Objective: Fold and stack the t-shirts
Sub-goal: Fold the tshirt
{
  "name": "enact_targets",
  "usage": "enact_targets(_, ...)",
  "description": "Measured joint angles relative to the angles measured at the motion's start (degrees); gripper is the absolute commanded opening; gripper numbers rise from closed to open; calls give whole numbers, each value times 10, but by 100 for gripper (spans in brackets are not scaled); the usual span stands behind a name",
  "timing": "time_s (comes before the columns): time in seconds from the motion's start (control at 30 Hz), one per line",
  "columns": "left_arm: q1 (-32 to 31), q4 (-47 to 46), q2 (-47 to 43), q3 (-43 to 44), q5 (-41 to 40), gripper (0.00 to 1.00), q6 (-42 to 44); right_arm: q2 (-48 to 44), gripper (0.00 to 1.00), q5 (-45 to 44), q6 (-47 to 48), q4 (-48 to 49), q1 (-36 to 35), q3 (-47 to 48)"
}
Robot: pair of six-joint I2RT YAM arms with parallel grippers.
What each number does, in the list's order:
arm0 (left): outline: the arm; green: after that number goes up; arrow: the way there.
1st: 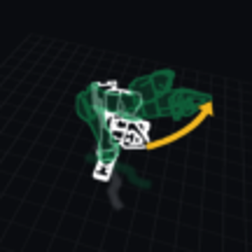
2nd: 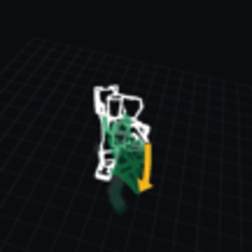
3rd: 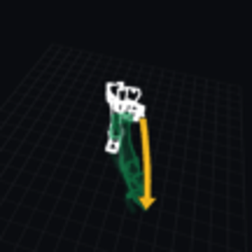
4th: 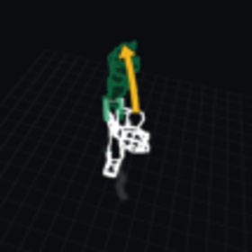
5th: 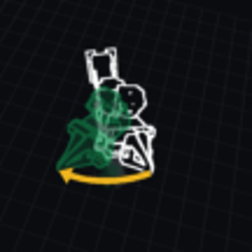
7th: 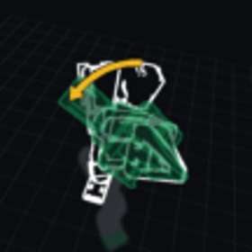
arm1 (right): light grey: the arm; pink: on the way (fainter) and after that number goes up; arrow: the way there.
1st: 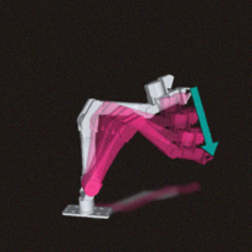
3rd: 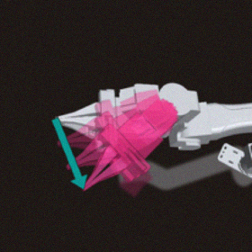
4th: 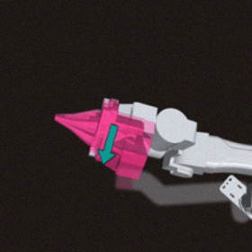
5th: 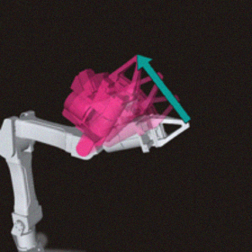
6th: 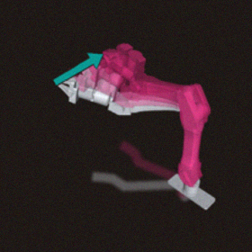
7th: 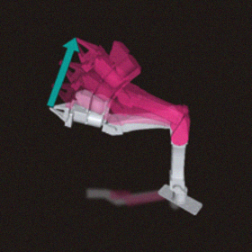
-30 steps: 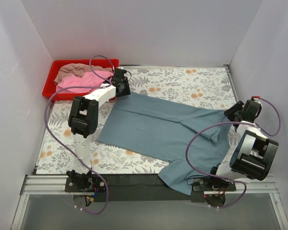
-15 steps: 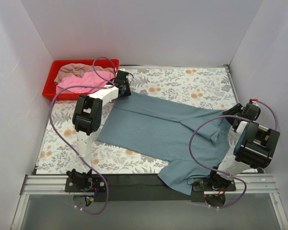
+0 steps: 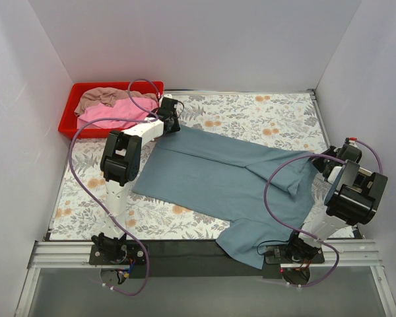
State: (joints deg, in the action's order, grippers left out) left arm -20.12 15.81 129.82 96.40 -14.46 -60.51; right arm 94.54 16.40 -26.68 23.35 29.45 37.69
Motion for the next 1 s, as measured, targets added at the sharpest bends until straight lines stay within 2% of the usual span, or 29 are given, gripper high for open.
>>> enact_targets(0.23,0,0,1,1,-3,30,-2,6,1,14,1,8,17,3)
enact_targets(0.37,0,0,1,1,-3,30,-4,6,27,35,0,16,20,3)
enact_targets(0.4,0,0,1,1,-3,30,-4,6,29,40,0,21,20,3)
enact_targets(0.8,0,0,1,1,-3,30,-4,21,31,99,-1,56,20,1)
enact_targets(1.0,0,0,1,1,-3,30,-4,20,33,99,-6,56,20,-2)
